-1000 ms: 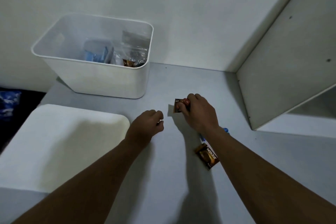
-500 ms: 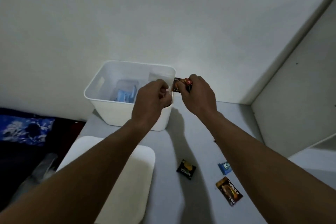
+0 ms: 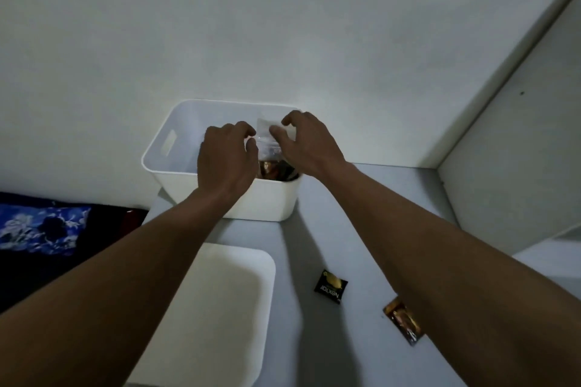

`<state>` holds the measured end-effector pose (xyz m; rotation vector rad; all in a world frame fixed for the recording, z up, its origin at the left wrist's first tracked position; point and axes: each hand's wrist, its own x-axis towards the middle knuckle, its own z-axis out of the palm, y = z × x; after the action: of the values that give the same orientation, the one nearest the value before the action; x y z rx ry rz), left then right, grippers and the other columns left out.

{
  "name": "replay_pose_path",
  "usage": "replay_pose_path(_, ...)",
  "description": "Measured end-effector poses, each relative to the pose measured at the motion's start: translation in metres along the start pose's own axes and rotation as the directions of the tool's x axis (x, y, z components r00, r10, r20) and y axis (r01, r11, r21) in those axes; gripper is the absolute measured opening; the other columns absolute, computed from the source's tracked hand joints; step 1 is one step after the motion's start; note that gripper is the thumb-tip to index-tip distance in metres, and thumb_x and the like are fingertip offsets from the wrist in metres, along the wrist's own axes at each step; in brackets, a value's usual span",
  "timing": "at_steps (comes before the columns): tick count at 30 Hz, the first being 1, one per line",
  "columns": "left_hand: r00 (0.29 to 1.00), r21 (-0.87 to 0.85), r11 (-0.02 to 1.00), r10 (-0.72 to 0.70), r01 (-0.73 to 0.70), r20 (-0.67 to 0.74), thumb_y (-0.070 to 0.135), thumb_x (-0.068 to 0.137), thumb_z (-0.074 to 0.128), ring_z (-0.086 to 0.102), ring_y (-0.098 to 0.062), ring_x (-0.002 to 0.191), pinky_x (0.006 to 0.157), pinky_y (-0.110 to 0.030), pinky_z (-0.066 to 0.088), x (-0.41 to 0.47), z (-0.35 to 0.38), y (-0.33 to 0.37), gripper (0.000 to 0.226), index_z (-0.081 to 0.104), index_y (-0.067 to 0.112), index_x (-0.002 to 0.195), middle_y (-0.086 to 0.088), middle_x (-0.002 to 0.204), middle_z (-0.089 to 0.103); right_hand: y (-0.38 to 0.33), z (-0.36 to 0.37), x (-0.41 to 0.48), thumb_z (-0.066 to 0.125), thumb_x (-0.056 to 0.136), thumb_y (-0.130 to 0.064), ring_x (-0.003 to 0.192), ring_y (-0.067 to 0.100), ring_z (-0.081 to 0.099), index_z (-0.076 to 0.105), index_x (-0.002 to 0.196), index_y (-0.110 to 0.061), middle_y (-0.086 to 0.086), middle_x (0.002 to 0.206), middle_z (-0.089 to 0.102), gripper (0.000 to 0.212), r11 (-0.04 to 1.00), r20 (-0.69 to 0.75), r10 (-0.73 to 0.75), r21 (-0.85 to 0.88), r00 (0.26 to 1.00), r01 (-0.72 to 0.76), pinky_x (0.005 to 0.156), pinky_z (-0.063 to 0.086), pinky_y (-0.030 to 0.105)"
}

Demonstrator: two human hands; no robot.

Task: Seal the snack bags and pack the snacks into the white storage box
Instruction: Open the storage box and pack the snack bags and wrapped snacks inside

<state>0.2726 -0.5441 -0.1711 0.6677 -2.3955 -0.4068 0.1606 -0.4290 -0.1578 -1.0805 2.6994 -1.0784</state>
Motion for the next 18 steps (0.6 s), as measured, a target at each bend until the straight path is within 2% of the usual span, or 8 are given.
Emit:
replay_pose_path(4,0.989,-0.061,0.988,0.144,-0.145,-0.029,0.023,0.096,0.052,0.056,-0.028,0.1,0.082,-0.041,0.048,-0.044,0.01,0.026,0.02,0.065,0.015,0.109,-0.008,0.103,0.068,0.033,-0.027,-0.033,0.048,0.099,-0.044,0.119,0.023,0.055,0.055,0.129,-0.015,0.007,0.131,0.057,0.042,0.997,0.002,0.08,-0.014,0.997,-0.08,0.094,0.042,0.033)
replay_pose_path(6,0.975,-0.104,0.97,0.221,-0.218,0.022,0.023,0.095,0.052,0.058,-0.027,0.094,0.078,-0.04,0.05,-0.076,0.028,0.039,0.02,0.064,0.014,0.108,-0.008,0.099,0.067,0.061,-0.039,-0.057,0.048,0.1,-0.043,0.123,0.023,0.053,0.054,0.132,-0.016,0.007,0.135,0.055,0.043,0.991,0.034,0.131,-0.038,0.991,-0.13,0.097,0.041,0.032)
replay_pose_path(8,0.965,-0.131,0.968,0.23,-0.213,0.129,0.031,0.095,0.051,0.059,-0.027,0.095,0.079,-0.041,0.05,-0.114,0.051,0.053,0.025,0.063,0.016,0.111,-0.007,0.101,0.066,0.094,-0.046,-0.083,0.047,0.1,-0.043,0.126,0.023,0.052,0.053,0.135,-0.018,0.007,0.139,0.053,0.044,0.981,0.068,0.187,-0.056,0.98,-0.184,0.099,0.039,0.032)
replay_pose_path(10,0.948,-0.111,0.98,0.187,-0.163,0.258,0.047,0.095,0.046,0.058,-0.03,0.108,0.09,-0.044,0.049,-0.154,0.078,0.07,0.04,0.061,0.019,0.119,-0.007,0.113,0.065,0.129,-0.05,-0.109,0.047,0.1,-0.045,0.129,0.024,0.049,0.051,0.139,-0.02,0.008,0.143,0.05,0.046,0.968,0.088,0.238,-0.103,0.967,-0.229,0.102,0.037,0.033)
replay_pose_path(12,0.902,-0.011,0.996,0.088,-0.092,0.422,0.065,0.09,0.036,0.043,-0.036,0.134,0.11,-0.052,0.035,-0.191,0.104,0.087,0.061,0.051,0.026,0.135,-0.01,0.139,0.054,0.167,-0.049,-0.135,0.047,0.097,-0.051,0.135,0.026,0.044,0.046,0.144,-0.025,0.009,0.15,0.043,0.054,0.945,0.12,0.31,-0.147,0.943,-0.292,0.108,0.035,0.035)
replay_pose_path(13,0.861,0.044,0.998,0.022,-0.052,0.509,0.074,0.087,0.03,0.028,-0.04,0.143,0.115,-0.057,0.023,-0.207,0.114,0.095,0.072,0.04,0.031,0.144,-0.011,0.151,0.041,0.184,-0.047,-0.147,0.048,0.094,-0.058,0.14,0.027,0.038,0.041,0.148,-0.029,0.009,0.155,0.037,0.061,0.927,0.15,0.356,-0.178,0.922,-0.329,0.112,0.033,0.04)
replay_pose_path(15,0.778,0.101,0.995,-0.076,0.015,0.624,0.088,0.077,0.018,0.004,-0.045,0.148,0.115,-0.064,0.009,-0.235,0.133,0.11,0.09,0.018,0.039,0.152,-0.011,0.163,0.014,0.214,-0.043,-0.173,0.048,0.087,-0.072,0.15,0.032,0.016,0.025,0.153,-0.041,0.01,0.164,0.016,0.077,0.875,0.228,0.462,-0.275,0.857,-0.398,0.118,0.02,0.055)
replay_pose_path(18,0.726,0.119,0.993,-0.092,0.014,0.681,0.099,0.061,0.012,-0.006,-0.047,0.147,0.114,-0.068,0.003,-0.266,0.153,0.129,0.112,0.0,0.039,0.154,-0.014,0.165,-0.002,0.245,-0.03,-0.208,0.043,0.078,-0.085,0.15,0.037,-0.017,-0.002,0.153,-0.053,0.007,0.166,-0.016,0.093,0.809,0.297,0.566,-0.377,0.769,-0.451,0.112,-0.003,0.07)
